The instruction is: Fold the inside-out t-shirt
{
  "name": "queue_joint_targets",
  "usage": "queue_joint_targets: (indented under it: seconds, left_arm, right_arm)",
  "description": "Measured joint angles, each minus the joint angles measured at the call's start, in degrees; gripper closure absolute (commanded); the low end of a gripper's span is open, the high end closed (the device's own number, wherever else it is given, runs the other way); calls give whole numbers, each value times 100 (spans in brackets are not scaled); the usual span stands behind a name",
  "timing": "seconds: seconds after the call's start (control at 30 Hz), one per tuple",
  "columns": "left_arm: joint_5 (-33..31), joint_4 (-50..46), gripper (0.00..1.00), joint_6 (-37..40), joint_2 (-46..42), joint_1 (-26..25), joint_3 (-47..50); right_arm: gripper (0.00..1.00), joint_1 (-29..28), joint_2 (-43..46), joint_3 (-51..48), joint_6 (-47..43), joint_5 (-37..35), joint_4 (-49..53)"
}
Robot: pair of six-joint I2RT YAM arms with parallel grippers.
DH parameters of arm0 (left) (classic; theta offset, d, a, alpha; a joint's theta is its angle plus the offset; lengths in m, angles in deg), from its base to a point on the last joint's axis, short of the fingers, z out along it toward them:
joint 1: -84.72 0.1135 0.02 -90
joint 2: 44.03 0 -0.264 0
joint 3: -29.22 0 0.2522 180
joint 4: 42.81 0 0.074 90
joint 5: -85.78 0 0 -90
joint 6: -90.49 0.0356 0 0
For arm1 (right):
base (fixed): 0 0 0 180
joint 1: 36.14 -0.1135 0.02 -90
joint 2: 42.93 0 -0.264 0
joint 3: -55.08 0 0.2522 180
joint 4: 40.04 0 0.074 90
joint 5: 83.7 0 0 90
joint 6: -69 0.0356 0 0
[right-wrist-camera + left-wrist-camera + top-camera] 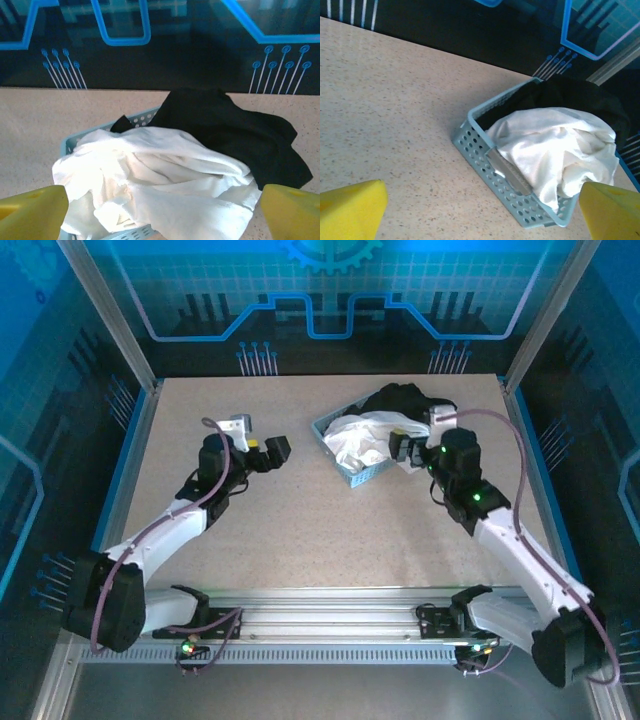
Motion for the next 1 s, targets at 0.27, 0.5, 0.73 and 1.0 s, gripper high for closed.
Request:
queue_joint_targets:
  seconds: [0.27, 0.5, 0.73, 1.0]
  left_arm:
    - [85, -234, 1, 0, 153, -146, -125]
    - [103, -431, 1, 0, 179, -221, -157]
    - [96, -638, 1, 2, 175, -278, -157]
    - [92, -669, 1, 2, 164, -289, -157]
  right_arm:
    - [4, -2, -1956, 1884, -404, -37, 1233]
    - [6, -2, -3008, 2708, -518, -83, 2068]
    - [7, 511, -3042, 2988, -649, -79, 2527]
    - [4, 1469, -4321, 4527, -435, 448, 2686]
